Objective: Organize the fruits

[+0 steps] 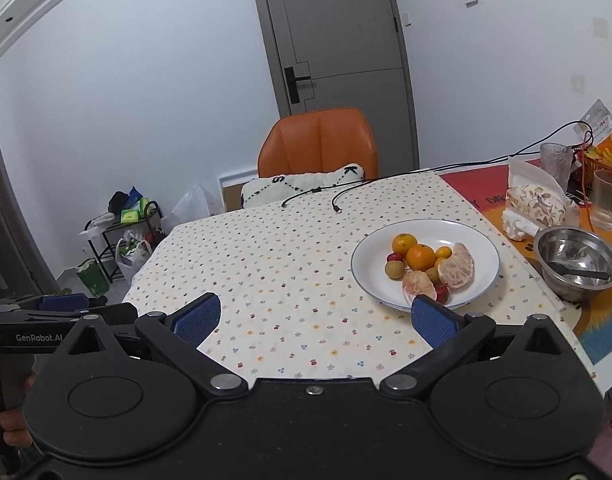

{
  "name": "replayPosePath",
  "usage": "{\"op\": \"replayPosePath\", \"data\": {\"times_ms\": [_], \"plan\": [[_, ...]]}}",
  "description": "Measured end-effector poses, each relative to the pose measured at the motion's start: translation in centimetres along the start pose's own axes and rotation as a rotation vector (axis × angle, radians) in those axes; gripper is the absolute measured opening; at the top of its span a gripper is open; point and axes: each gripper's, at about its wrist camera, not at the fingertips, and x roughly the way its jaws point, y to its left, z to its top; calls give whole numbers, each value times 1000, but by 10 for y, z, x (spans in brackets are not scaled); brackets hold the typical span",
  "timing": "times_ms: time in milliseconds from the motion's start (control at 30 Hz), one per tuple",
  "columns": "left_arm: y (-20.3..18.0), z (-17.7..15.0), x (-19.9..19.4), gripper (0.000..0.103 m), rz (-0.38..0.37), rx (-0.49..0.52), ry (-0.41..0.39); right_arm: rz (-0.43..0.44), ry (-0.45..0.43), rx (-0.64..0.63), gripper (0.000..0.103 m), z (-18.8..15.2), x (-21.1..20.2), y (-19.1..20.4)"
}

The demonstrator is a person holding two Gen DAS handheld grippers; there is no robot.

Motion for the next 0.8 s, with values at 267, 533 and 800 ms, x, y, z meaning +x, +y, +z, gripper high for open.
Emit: {"op": "replayPosePath", "data": {"times_ms": [267, 533, 800], "plan": [[0, 0, -1, 101, 3, -1, -2, 6, -2, -20, 103, 0, 0, 3], [0, 0, 0, 101, 2, -3, -2, 1, -3, -15, 103, 1, -1, 1], [-1, -1, 0, 101, 1, -2, 4, -1, -6, -21, 103, 1, 0, 1]]}}
